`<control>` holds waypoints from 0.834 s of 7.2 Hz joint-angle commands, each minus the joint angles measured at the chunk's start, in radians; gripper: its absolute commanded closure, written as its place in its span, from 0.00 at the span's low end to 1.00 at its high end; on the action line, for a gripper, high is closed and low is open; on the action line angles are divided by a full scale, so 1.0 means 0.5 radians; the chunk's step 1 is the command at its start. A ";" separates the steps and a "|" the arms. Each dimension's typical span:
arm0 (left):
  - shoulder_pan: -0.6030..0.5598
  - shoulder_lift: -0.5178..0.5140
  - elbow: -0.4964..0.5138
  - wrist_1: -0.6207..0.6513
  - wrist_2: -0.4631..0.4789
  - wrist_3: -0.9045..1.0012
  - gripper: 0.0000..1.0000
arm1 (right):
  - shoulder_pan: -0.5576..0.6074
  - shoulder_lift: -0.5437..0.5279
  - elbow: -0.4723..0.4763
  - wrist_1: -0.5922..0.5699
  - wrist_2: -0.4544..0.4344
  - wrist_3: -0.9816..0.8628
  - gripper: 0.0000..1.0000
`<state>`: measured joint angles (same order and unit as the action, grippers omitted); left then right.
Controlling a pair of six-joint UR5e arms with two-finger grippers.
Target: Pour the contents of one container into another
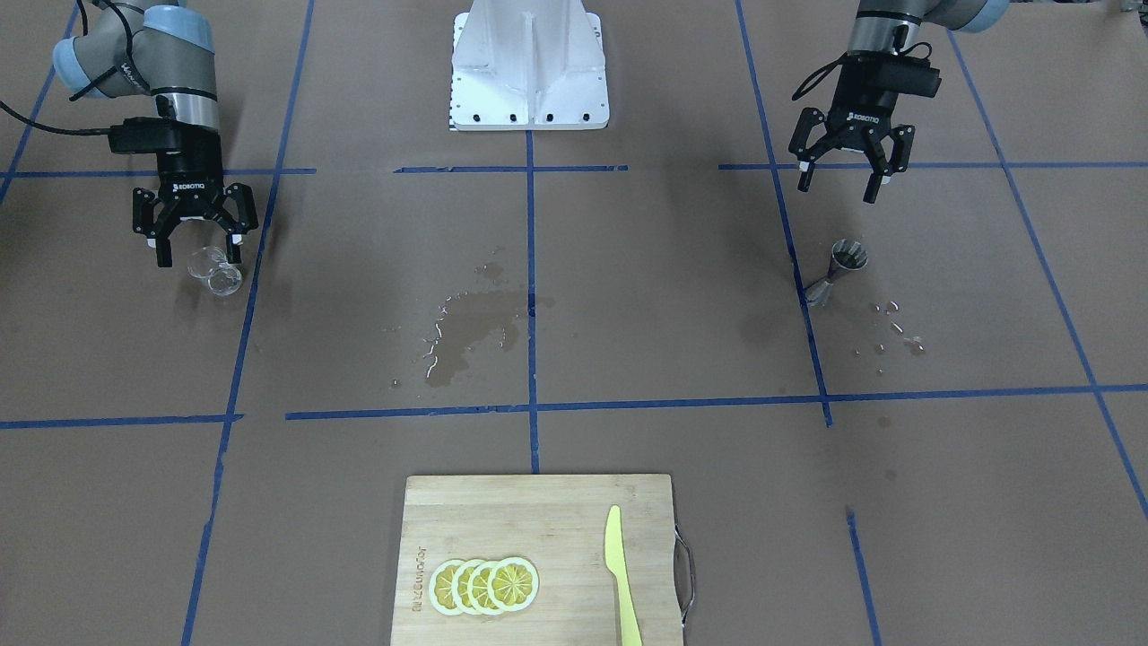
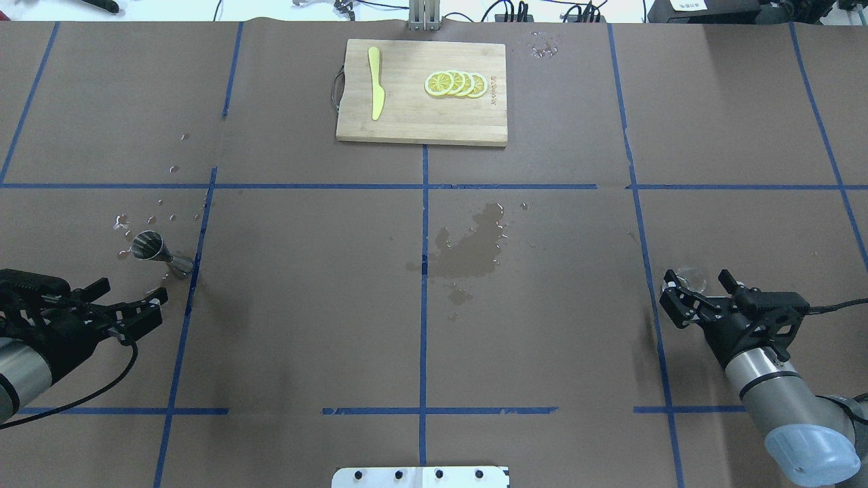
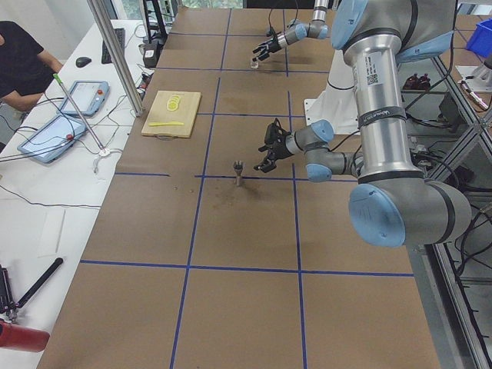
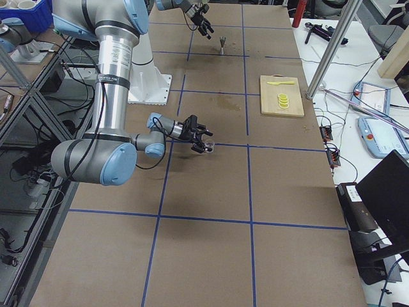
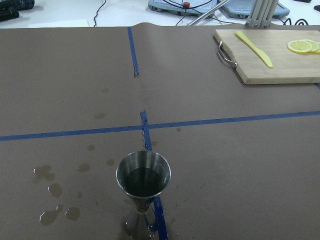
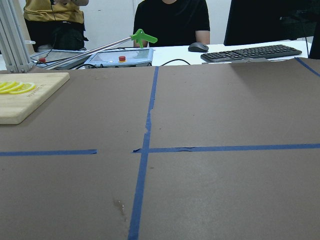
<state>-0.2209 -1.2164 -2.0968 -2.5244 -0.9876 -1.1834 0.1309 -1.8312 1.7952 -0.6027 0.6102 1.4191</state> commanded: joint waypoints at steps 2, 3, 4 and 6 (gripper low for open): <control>-0.171 0.046 -0.165 0.005 -0.364 0.124 0.00 | -0.135 -0.062 0.021 0.104 0.056 0.006 0.00; -0.299 0.125 -0.269 0.008 -0.557 0.234 0.00 | -0.206 -0.123 0.027 0.207 0.059 0.003 0.00; -0.443 0.150 -0.337 0.084 -0.732 0.277 0.00 | -0.276 -0.196 0.030 0.318 0.047 0.006 0.00; -0.494 0.147 -0.344 0.112 -0.774 0.293 0.00 | -0.378 -0.341 0.161 0.365 0.040 0.006 0.00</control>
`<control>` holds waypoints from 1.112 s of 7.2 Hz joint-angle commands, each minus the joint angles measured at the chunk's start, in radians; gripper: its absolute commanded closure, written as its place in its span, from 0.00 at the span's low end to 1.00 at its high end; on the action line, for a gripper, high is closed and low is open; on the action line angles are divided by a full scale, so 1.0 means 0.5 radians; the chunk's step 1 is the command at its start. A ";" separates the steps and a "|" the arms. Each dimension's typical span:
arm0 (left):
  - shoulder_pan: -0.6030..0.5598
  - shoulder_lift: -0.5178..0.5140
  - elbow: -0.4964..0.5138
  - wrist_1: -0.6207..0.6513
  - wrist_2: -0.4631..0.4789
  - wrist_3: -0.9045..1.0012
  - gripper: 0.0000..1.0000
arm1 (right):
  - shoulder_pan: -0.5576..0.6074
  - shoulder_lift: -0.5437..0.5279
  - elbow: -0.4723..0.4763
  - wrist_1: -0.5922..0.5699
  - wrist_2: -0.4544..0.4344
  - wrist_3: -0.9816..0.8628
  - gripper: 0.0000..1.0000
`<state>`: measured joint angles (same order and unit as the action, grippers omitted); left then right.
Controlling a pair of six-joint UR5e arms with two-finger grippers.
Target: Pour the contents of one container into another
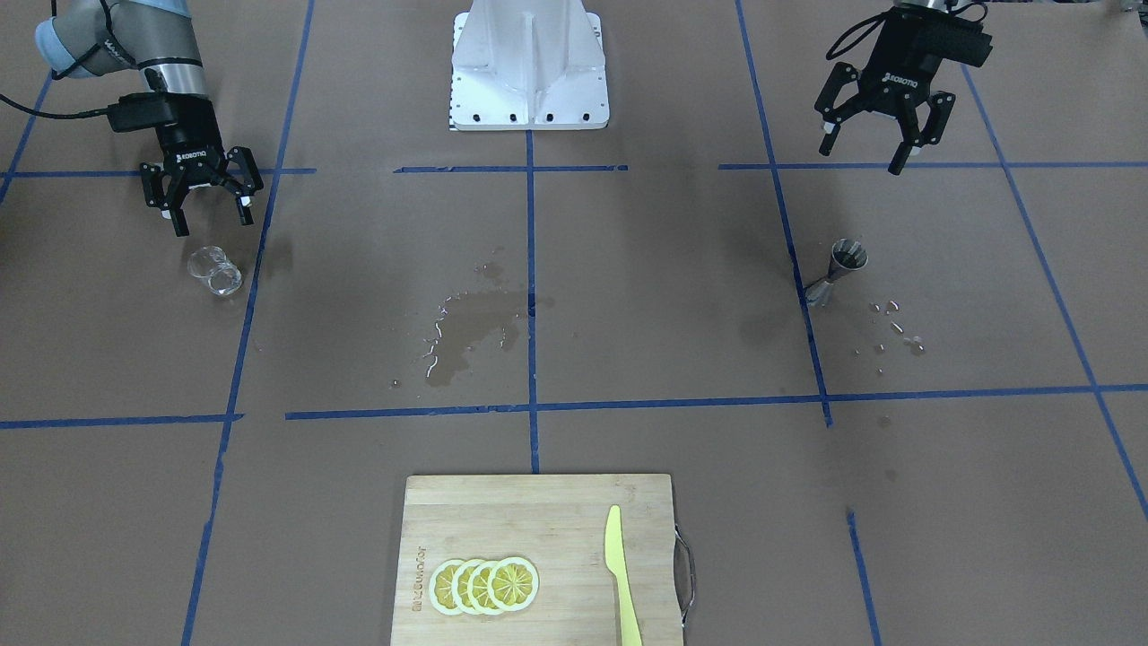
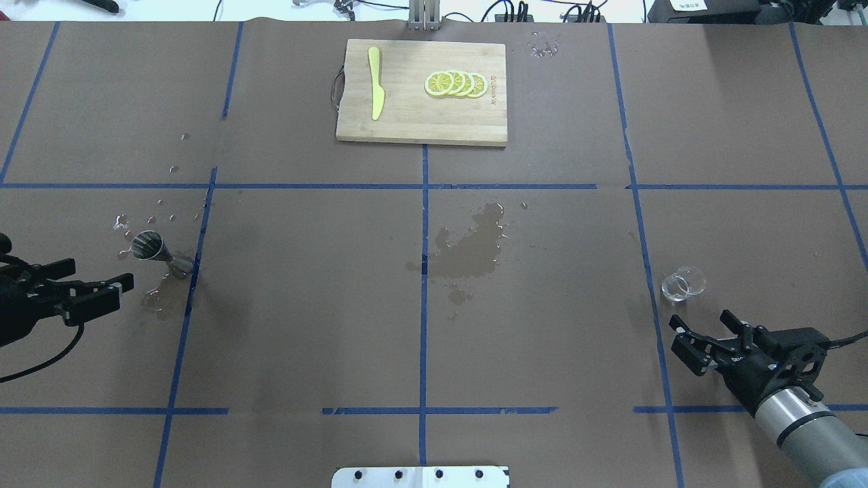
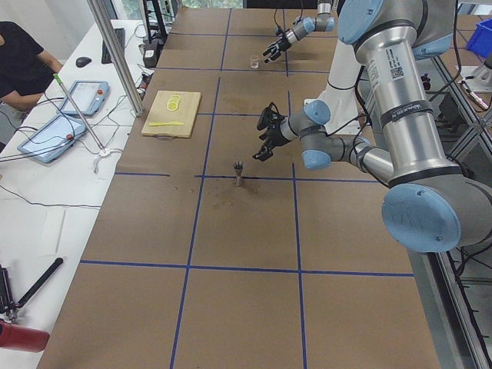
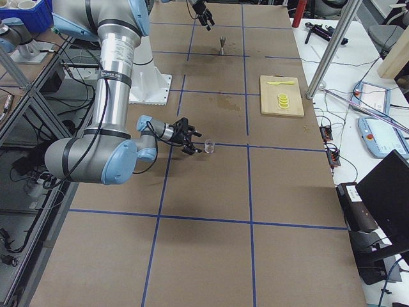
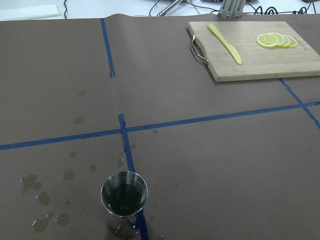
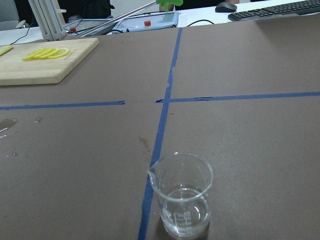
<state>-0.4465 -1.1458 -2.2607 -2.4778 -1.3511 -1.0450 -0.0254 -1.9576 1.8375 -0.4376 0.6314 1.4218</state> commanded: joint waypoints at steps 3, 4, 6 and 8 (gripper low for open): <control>-0.244 -0.064 -0.016 0.022 -0.297 0.159 0.00 | -0.179 -0.275 0.435 0.032 0.117 -0.006 0.00; -0.385 -0.095 -0.004 0.022 -0.453 0.279 0.00 | -0.176 -0.306 0.503 0.022 0.121 -0.027 0.00; -0.591 -0.171 0.063 0.022 -0.662 0.481 0.00 | -0.158 -0.312 0.778 -0.221 0.124 -0.040 0.00; -0.760 -0.325 0.235 0.025 -0.807 0.595 0.00 | 0.345 -0.160 0.853 -0.452 0.612 -0.201 0.00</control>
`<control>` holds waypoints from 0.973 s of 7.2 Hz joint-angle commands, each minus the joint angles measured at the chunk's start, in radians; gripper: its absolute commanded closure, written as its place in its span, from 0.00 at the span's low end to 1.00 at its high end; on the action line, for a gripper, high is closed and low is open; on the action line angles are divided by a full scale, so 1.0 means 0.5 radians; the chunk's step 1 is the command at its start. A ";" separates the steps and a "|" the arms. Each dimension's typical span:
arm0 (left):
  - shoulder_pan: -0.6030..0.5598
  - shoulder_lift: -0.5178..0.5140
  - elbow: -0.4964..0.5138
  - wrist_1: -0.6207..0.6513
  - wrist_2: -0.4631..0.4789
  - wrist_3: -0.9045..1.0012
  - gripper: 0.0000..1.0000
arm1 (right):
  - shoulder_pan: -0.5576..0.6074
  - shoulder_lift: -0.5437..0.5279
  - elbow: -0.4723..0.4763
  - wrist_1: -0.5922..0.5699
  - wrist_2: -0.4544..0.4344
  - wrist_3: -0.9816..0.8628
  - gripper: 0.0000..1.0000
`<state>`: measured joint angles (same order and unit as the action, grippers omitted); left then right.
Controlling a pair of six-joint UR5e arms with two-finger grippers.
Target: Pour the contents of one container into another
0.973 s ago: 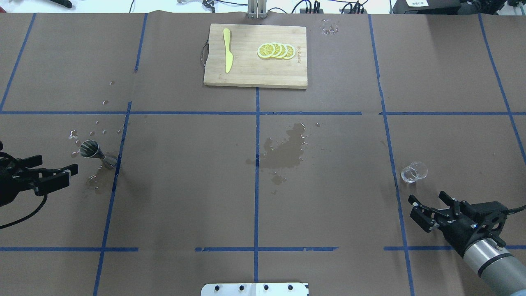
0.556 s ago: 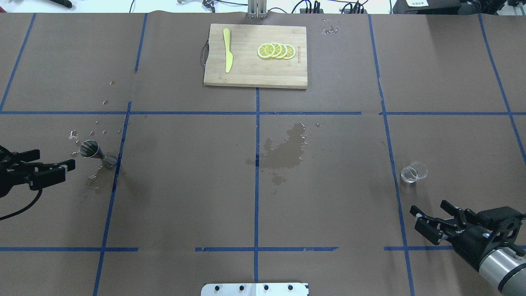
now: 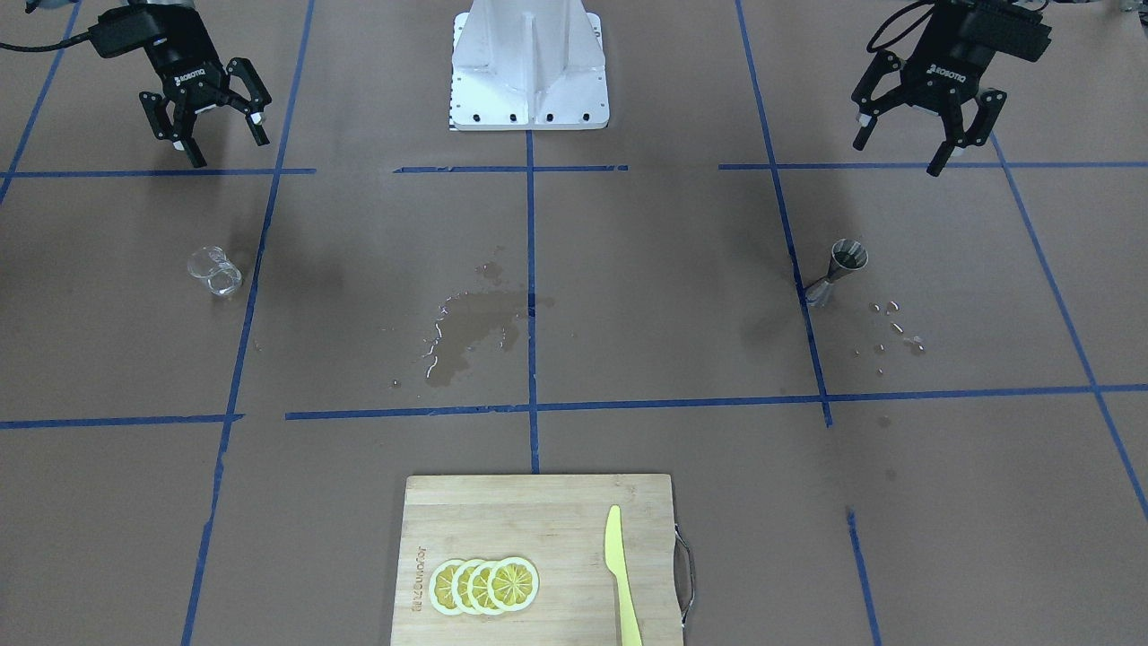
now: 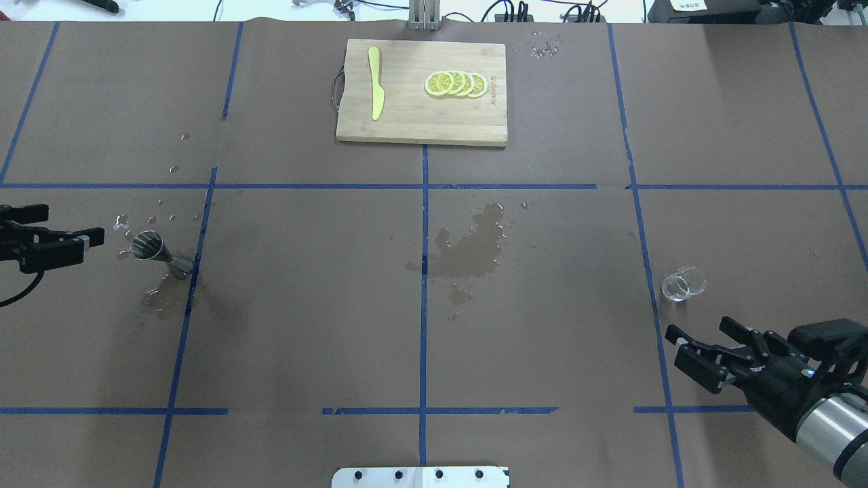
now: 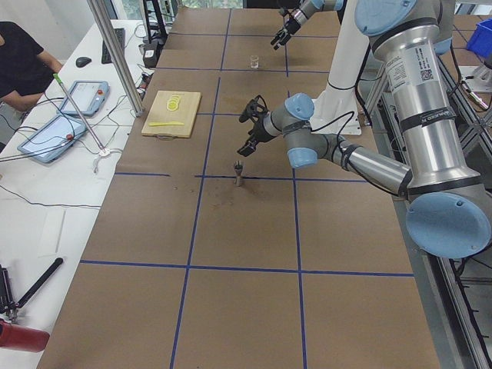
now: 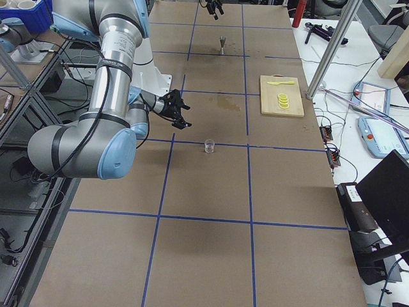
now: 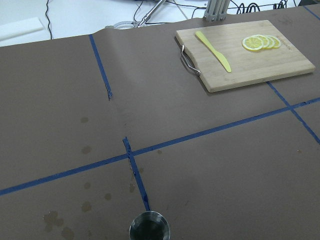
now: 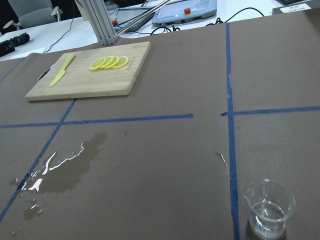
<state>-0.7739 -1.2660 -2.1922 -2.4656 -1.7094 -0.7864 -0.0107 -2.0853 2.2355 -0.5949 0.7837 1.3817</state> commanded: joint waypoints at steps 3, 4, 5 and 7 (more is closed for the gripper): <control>-0.173 -0.229 0.227 0.004 -0.252 0.097 0.00 | 1.273 0.408 0.018 -0.587 1.371 -0.654 0.00; -0.438 -0.363 0.403 0.004 -0.569 0.155 0.00 | 1.553 0.509 -0.034 -0.793 1.694 -0.835 0.00; -0.668 -0.519 0.606 0.025 -0.806 0.344 0.00 | 1.877 0.662 -0.156 -0.977 2.080 -1.174 0.00; -0.790 -0.582 0.712 0.324 -0.827 0.608 0.00 | 2.320 0.685 -0.380 -1.172 2.527 -1.776 0.00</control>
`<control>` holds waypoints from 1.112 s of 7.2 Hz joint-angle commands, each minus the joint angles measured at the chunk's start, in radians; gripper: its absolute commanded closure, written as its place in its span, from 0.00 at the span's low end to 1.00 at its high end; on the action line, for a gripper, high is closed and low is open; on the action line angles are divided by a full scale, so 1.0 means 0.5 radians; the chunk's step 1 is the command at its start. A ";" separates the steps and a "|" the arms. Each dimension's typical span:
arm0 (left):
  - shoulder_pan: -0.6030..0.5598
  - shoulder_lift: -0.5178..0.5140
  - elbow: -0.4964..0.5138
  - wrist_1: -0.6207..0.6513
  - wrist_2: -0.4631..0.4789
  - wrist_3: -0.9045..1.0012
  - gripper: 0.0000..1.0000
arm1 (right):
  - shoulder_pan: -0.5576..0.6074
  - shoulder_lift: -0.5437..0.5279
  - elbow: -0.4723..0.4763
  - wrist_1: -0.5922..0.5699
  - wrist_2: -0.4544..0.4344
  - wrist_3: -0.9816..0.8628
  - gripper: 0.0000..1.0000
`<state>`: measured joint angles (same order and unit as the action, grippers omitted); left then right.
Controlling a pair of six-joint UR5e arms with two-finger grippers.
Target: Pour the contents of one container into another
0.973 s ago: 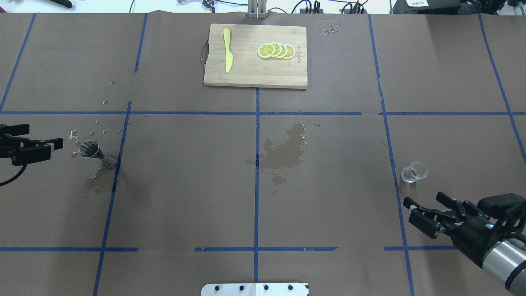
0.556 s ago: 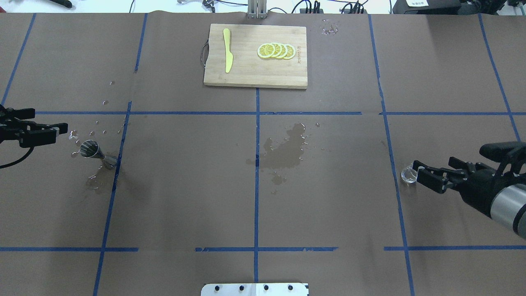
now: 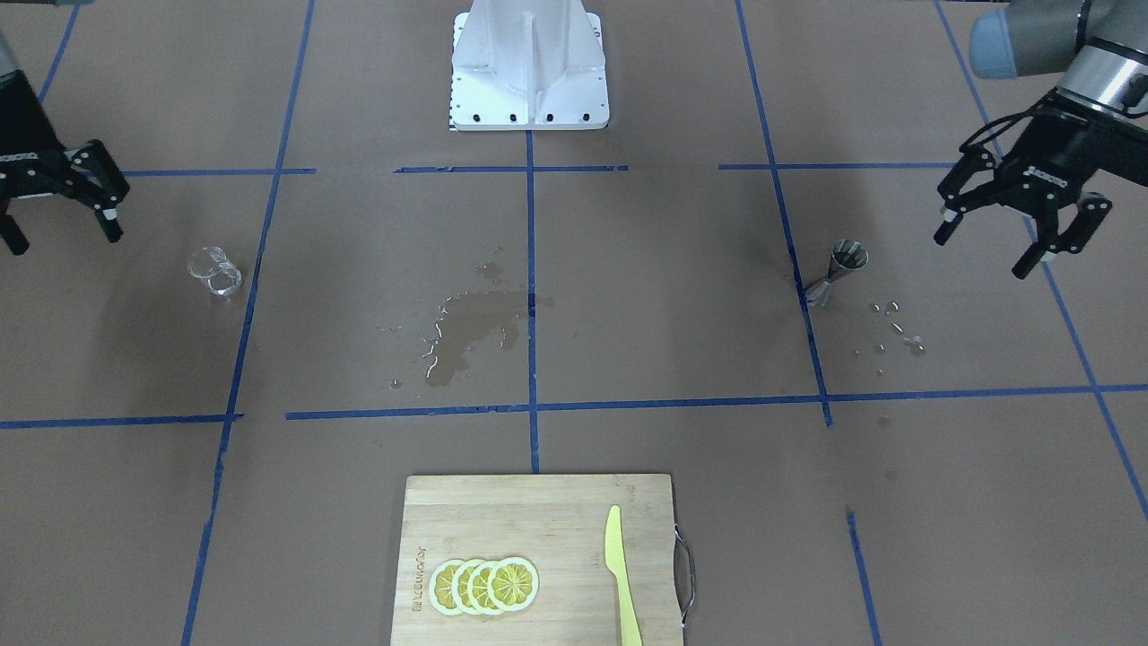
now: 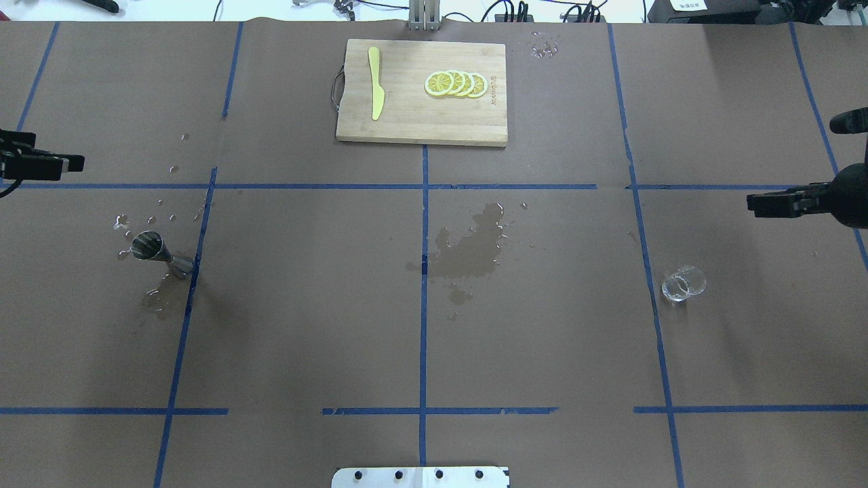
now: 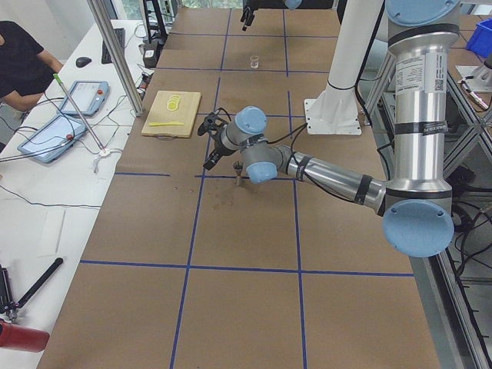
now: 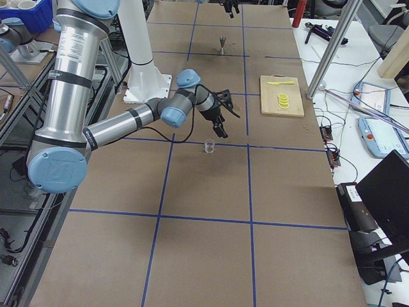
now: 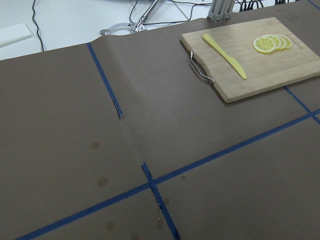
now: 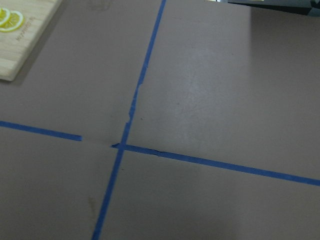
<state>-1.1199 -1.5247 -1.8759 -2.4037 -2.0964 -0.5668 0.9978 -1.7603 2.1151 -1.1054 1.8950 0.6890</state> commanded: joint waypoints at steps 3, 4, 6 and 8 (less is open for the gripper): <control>-0.385 -0.627 0.207 1.466 -0.059 0.847 0.00 | 0.752 0.270 -0.229 -1.185 0.416 -1.507 0.00; -0.514 -0.632 0.260 1.488 -0.081 0.909 0.00 | 0.847 0.272 -0.275 -1.267 0.526 -1.589 0.00; -0.771 -0.373 0.495 1.357 -0.597 1.093 0.00 | 0.897 0.259 -0.337 -1.265 0.729 -1.577 0.00; -0.785 -0.002 0.756 0.681 -0.636 1.103 0.00 | 0.891 0.266 -0.395 -1.265 0.759 -1.547 0.00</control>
<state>-1.4983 -1.6346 -1.5814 -1.8780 -2.3866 -0.0221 1.4429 -1.6274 1.9373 -1.7379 2.2577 -0.0916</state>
